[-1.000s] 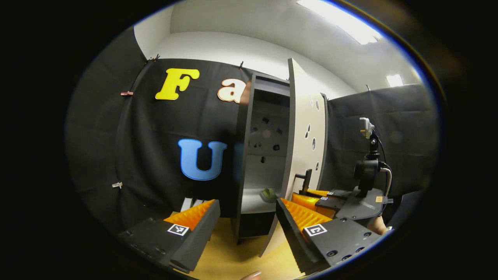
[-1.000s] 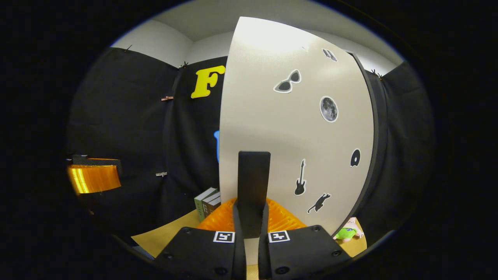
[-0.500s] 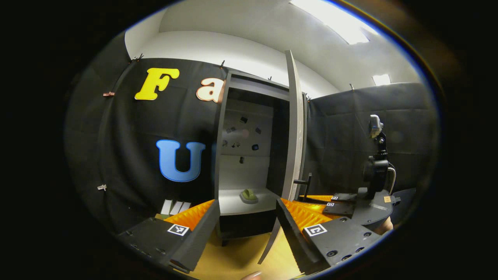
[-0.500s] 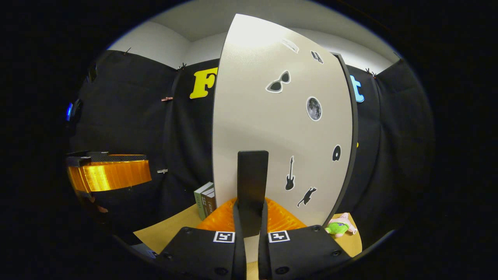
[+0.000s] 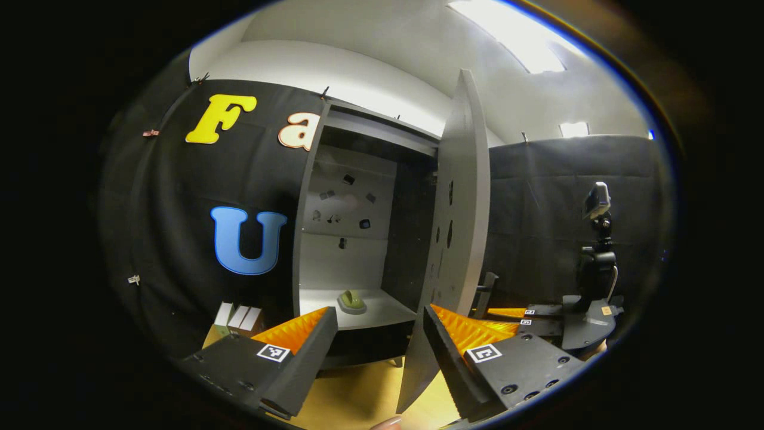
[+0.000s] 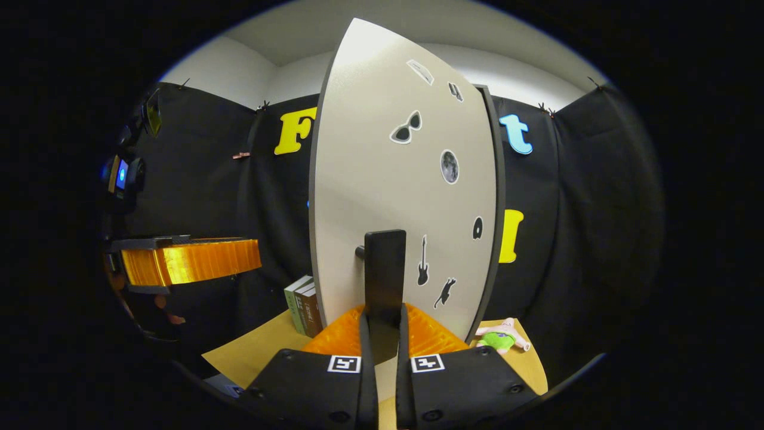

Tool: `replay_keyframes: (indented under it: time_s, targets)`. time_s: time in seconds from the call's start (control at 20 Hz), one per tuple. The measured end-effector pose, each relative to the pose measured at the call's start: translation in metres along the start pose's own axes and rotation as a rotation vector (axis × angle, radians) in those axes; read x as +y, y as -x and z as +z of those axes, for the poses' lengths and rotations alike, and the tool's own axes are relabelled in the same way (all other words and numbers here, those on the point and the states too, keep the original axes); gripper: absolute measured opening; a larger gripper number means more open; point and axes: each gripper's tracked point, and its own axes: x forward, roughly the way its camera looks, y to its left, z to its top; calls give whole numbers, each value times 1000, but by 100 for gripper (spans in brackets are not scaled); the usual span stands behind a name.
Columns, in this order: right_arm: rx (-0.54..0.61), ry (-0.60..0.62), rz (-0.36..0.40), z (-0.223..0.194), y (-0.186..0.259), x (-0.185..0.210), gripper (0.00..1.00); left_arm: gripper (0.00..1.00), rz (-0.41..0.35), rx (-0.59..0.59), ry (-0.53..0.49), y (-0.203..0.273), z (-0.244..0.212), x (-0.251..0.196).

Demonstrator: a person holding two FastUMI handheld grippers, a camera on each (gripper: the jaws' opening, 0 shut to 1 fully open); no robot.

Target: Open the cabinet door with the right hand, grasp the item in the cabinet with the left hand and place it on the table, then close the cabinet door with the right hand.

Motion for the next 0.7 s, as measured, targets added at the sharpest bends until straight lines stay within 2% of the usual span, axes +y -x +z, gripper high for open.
replay_keyframes:
  time_s: [0.15,0.2,0.25,0.3,0.35,0.4,0.7]
  targets:
    - [-1,9,-37,0,2,-8,16,92,-34,10,7,-8,-6,-15]
    - [0,17,-49,0,2,-11,15,87,-42,15,6,-10,-8,-19]
    - [2,25,-59,0,3,-15,15,92,-48,20,4,-12,-10,-22]
    - [3,26,-72,-1,3,-18,15,92,-54,25,1,-14,-11,-24]
    - [3,24,-86,-1,5,-22,15,87,-60,28,-2,-16,-12,-28]
    - [2,20,-102,-1,5,-26,15,92,-64,29,-4,-19,-11,-29]
    - [10,25,-192,-2,13,-47,14,92,-124,28,24,-42,-10,-55]
